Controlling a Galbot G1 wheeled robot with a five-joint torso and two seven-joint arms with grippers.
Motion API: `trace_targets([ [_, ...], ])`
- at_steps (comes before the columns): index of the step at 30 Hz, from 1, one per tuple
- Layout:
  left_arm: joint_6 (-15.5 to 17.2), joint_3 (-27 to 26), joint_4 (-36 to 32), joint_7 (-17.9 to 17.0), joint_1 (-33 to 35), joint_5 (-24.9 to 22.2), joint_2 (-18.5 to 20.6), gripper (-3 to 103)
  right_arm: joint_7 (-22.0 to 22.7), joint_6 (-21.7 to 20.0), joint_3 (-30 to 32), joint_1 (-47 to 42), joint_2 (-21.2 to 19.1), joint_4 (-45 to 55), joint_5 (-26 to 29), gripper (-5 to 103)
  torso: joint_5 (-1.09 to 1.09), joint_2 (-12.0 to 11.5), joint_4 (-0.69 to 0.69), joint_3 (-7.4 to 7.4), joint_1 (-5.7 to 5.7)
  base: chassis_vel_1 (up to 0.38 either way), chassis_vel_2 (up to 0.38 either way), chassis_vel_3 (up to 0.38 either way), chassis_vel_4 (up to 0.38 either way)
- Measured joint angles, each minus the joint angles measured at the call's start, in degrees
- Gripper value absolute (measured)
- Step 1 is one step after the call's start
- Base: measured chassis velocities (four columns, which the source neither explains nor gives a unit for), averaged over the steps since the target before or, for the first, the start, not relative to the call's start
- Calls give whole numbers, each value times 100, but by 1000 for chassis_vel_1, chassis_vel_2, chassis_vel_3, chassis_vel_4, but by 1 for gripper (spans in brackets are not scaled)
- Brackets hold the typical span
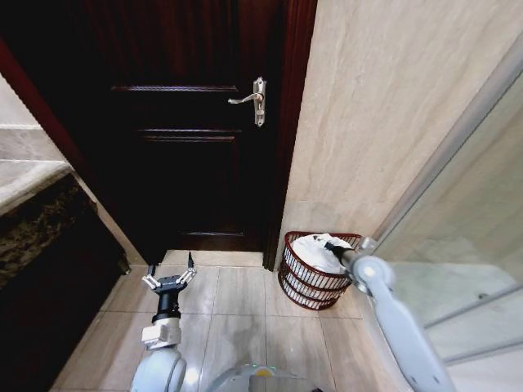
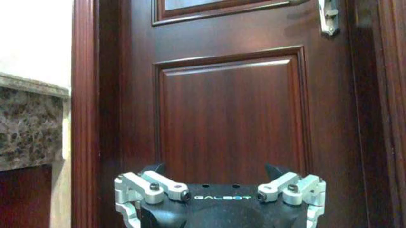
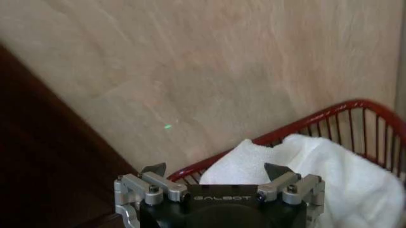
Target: Discard the used towel into the hamper.
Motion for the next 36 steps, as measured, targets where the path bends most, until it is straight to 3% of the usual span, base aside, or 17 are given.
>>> trace_targets([
  [5,5,-8,-1,72,-18,-48,23,100,-563,361,185,-648,46,449,-787,100,-1,0,-1,0,0,0,0,0,0],
  [7,-1,-12,11,161,-29,-75,25,100,-1014,758,173,-848,52,427,-1540,100,-1,1,-2,0,0,0,0,0,0],
  [9,-19,2,34,220,-30,-83,18,100,-1006,865,121,-795,76,270,-1745,100,1,0,-1,0,0,0,0,0,0],
  [15,-32,44,23,294,-32,-69,16,100,-324,595,-106,-75,21,-414,-1443,100,1,0,0,1,0,0,0,0,0],
  [16,-23,44,21,298,-44,-66,29,100,8,490,-259,204,2,-662,-1316,100,-1,0,0,1,0,0,0,0,0],
  [17,-23,44,21,298,-44,-66,29,100,8,490,-259,204,2,-662,-1316,100,-1,0,0,1,0,0,0,0,0],
  [19,-9,44,23,299,-67,-63,39,100,688,364,-634,695,-15,-1128,-969,100,0,0,1,1,0,0,0,0,0],
  [22,0,49,16,299,-67,-60,7,100,1018,286,-936,1083,6,-1611,-818,100,0,0,2,1,1,0,0,0,0],
  [25,0,50,-21,289,-50,-58,-26,100,1384,180,-1132,1365,64,-1908,-425,100,-1,0,1,1,1,0,0,0,0],
  [27,0,36,-46,276,-37,-61,-33,100,1853,89,-1353,1658,133,-2216,102,100,0,0,2,1,0,0,0,0,0],
  [36,45,66,-77,218,-60,-57,-50,100,2095,-56,-1545,1976,276,-2753,880,100,-2,0,1,1,0,0,0,0,0],
])
